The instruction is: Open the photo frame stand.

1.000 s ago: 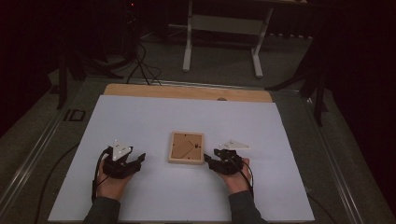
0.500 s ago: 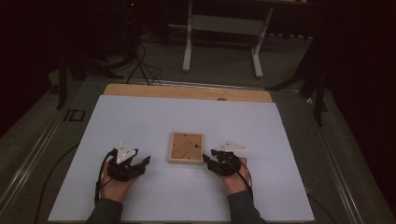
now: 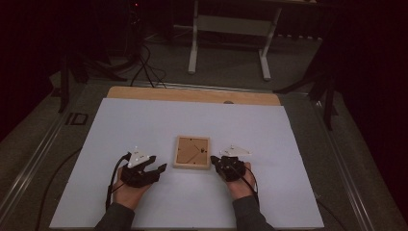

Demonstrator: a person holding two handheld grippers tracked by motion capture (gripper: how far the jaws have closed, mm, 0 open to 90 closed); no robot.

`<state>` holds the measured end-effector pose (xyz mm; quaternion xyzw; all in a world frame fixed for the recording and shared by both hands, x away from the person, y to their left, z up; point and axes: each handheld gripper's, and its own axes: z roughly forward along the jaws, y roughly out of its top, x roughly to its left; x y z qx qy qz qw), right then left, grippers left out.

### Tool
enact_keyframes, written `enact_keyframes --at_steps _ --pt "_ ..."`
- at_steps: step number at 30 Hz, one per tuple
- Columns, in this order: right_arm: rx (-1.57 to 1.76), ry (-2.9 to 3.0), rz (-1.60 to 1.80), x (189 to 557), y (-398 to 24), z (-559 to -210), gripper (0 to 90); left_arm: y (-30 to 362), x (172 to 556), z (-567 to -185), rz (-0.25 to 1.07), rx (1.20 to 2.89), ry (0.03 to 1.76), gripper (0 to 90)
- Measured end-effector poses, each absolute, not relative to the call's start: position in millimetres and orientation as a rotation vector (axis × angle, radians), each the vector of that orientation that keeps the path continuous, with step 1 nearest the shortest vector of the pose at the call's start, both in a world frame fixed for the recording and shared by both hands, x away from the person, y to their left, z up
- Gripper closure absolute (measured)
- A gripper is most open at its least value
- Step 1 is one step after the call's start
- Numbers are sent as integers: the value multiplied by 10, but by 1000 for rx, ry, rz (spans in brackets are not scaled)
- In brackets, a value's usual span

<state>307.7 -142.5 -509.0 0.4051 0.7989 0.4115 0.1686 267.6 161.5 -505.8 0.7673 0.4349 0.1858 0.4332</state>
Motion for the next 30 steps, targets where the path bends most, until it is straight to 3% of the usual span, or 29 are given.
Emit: enact_keyframes --at_steps 30 --pt "1044 2326 1132 3051 -1255 -5167 896 955 3143 -5013 467 2103 966 485"
